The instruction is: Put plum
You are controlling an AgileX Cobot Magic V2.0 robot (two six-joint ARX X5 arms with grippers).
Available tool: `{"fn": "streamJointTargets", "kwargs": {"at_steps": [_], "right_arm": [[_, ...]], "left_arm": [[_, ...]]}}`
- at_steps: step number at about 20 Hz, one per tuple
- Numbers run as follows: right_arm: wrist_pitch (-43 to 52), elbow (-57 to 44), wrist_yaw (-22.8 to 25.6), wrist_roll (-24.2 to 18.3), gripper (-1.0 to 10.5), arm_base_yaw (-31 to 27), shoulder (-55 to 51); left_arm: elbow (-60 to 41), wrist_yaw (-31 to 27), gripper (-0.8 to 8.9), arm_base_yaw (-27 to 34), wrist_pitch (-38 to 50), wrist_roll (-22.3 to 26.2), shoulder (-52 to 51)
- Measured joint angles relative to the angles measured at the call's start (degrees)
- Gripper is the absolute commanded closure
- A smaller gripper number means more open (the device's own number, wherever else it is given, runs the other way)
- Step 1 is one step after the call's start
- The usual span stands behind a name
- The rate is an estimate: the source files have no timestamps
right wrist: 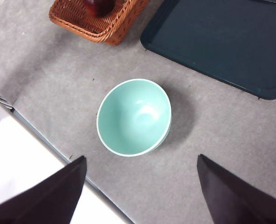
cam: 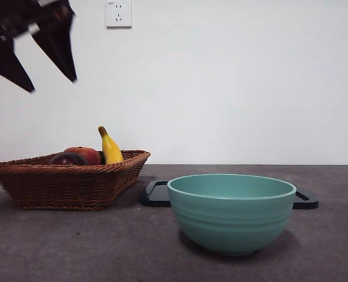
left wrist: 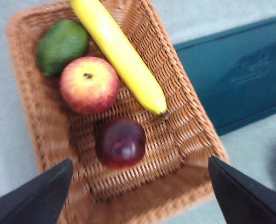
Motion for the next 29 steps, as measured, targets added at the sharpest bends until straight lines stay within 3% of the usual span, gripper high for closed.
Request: {"fn": "streamJointTargets", "kwargs": {"at_steps": [9,22,26,29], "right_arm": [[0.3,0.0,0.0,0.0,5.7,0.0,0.0],[0.3,0.0,0.0,0.0,5.7,0.0,0.0],[0.3,0.0,0.0,0.0,5.7,0.0,0.0],[0.3,0.0,0.0,0.0,5.7,0.0,0.0]], "left_arm": [[0.0,-2.3,3.45,-1.2,5.3,1.6,13.3],[0.2,-4.2,3.51,-1.4,8.6,2.5,21.4],[0.2,-4.2,4.96,-1.4,8.3,2.5,22.1],[0.2,-4.3,5.16,-1.4,8.2,2.6,22.1]]}}
